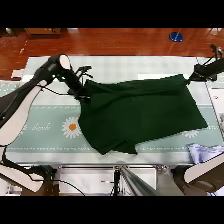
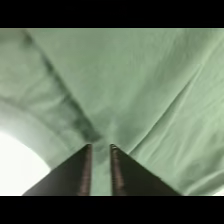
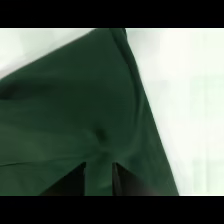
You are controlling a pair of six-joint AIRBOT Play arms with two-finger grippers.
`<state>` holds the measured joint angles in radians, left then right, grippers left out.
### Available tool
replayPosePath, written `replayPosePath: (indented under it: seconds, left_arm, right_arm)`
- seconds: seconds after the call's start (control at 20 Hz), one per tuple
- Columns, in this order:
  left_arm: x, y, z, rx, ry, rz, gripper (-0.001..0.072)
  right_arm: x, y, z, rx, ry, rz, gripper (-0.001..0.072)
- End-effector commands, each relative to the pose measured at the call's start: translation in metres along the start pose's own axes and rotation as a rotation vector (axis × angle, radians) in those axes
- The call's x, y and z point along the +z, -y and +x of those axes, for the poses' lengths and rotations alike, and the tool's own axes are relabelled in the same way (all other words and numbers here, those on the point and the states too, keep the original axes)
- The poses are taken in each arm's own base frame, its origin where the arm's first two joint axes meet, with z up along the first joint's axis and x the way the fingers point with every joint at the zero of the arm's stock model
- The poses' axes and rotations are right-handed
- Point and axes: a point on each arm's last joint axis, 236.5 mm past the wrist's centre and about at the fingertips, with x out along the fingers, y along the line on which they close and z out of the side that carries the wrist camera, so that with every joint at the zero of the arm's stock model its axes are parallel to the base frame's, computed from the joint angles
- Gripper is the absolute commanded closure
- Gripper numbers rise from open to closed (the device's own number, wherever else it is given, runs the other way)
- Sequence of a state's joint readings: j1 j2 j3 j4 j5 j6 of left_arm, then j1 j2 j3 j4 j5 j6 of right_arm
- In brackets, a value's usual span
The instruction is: Fold the shirts.
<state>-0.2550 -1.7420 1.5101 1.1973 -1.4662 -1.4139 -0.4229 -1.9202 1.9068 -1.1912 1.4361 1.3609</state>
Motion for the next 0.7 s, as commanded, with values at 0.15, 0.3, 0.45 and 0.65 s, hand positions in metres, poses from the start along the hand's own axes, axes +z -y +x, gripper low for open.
replayPosePath:
  seconds: [0.15, 0.3, 0.45, 0.65]
  left_arm:
    - [-0.044, -0.034, -0.111, -0.012, 0.137, -0.088, 0.0361]
    - [-0.08, -0.022, -0.135, -0.059, 0.245, -0.132, 0.0137]
    - [-0.13, -0.016, -0.085, -0.08, 0.252, -0.2, 0.0081]
    - [-0.179, 0.045, -0.021, -0.382, 0.189, -0.309, 0.0082]
  right_arm:
    - [-0.019, 0.034, -0.092, -0.044, 0.064, 0.038, 0.028]
    - [-0.058, 0.083, -0.127, -0.104, 0.008, 0.145, 0.0263]
    - [-0.081, 0.112, -0.143, -0.098, -0.013, 0.234, 0.0236]
    - [-0.08, 0.122, -0.149, -0.108, 0.017, 0.253, 0.0244]
